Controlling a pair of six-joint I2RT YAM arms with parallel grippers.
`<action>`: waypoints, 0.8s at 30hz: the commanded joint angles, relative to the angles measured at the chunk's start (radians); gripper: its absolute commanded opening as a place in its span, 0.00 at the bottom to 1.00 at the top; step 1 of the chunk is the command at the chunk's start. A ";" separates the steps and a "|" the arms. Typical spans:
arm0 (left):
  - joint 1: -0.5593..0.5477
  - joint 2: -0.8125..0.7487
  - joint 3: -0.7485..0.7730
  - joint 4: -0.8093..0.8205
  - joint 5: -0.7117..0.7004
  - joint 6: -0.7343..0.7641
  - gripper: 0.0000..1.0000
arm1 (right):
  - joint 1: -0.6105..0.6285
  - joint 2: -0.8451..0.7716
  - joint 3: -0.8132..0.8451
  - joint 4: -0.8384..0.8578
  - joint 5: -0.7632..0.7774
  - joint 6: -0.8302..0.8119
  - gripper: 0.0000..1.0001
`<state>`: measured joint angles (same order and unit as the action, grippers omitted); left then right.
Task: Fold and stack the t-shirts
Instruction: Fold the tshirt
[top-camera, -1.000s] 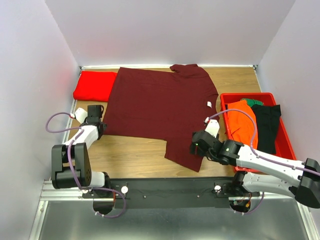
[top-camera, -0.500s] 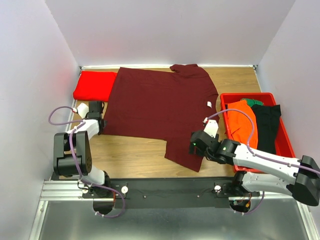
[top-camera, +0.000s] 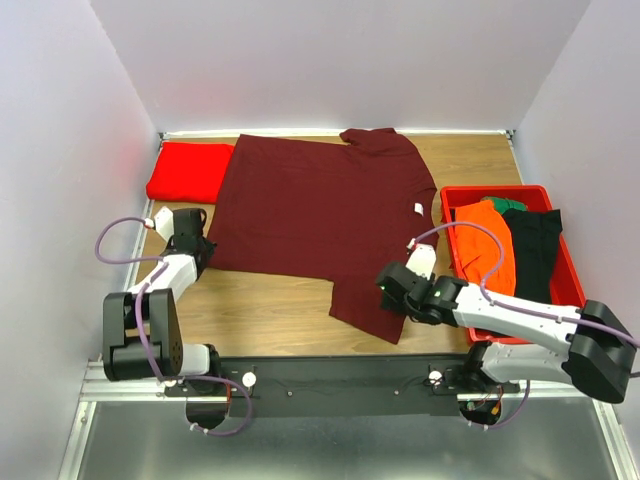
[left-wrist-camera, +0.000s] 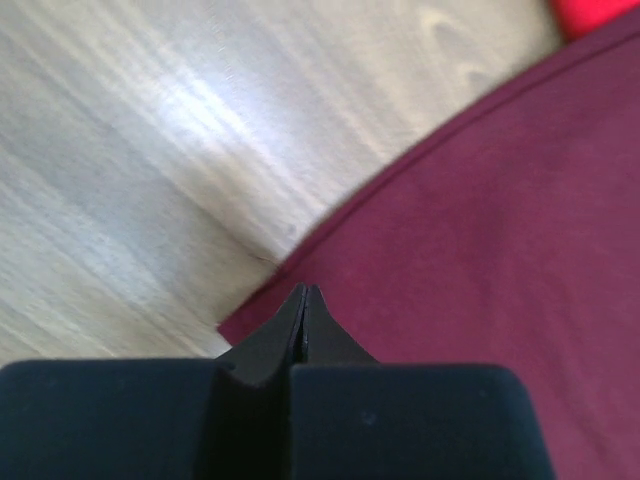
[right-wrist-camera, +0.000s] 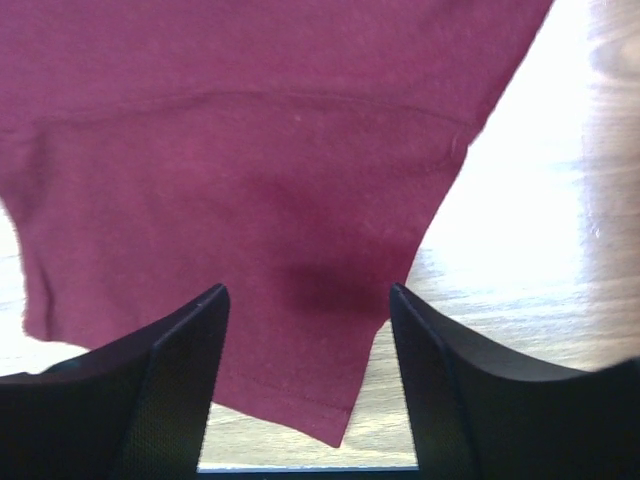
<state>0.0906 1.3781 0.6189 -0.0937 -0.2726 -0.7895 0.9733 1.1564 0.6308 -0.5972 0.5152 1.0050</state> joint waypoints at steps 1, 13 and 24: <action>0.008 -0.066 -0.044 0.089 0.044 0.001 0.00 | -0.004 0.028 -0.037 0.002 -0.007 0.081 0.70; 0.005 -0.134 -0.061 0.120 0.087 -0.002 0.00 | -0.004 0.048 -0.092 0.002 -0.018 0.185 0.70; 0.005 -0.157 -0.068 -0.001 -0.033 -0.042 0.50 | -0.002 0.055 -0.054 0.013 0.009 0.142 0.70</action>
<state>0.0917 1.2362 0.5652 -0.0368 -0.2329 -0.8139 0.9730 1.2186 0.5583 -0.5926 0.4808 1.1431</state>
